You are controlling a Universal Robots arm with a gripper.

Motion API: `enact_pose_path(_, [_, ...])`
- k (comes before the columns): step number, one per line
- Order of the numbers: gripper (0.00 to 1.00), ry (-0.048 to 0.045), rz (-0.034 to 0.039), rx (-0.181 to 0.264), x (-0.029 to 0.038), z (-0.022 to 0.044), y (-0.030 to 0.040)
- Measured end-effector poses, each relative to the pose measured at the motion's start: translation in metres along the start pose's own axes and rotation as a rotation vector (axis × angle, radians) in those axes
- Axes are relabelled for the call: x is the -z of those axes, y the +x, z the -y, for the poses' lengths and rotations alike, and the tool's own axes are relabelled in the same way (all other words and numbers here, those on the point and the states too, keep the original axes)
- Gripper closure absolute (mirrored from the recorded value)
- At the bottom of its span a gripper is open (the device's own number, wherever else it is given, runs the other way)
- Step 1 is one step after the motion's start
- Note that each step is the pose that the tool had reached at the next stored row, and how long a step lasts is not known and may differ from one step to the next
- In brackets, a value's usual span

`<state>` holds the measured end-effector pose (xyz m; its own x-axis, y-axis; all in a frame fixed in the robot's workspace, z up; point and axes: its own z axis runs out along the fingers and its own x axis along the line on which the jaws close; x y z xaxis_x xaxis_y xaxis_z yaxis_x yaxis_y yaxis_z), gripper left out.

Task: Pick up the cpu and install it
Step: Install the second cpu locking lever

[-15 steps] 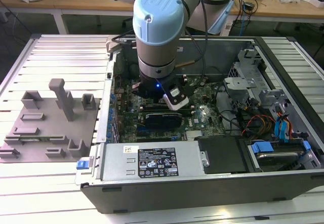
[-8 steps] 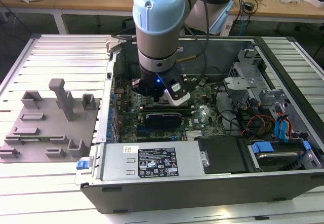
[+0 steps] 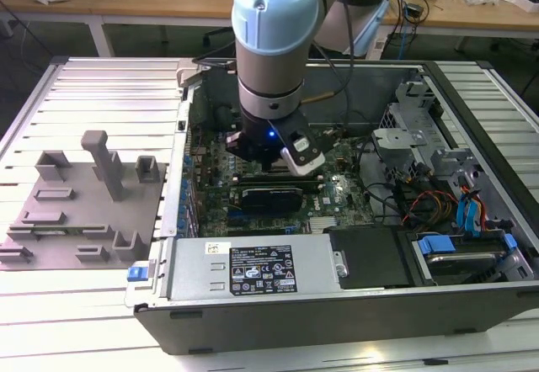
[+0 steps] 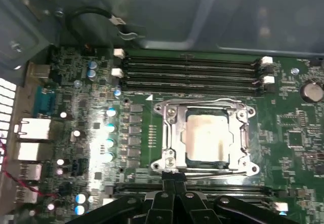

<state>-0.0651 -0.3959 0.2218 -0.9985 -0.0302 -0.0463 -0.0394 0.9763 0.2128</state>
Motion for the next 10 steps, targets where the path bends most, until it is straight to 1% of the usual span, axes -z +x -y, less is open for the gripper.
enact_pose_path(5, [0.89,0.012,-0.0004,-0.002,-0.0005,0.0005,-0.0131])
enact_pose_path(6, [0.89,0.0145,-0.0005,-0.002,-0.0006,0.0002,-0.0147])
enact_pose_path(8, [0.89,0.0206,-0.0007,-0.002,-0.0013,-0.0023,-0.0168])
enact_pose_path(10, [0.89,0.0273,-0.0009,-0.002,-0.0027,-0.0081,-0.0186])
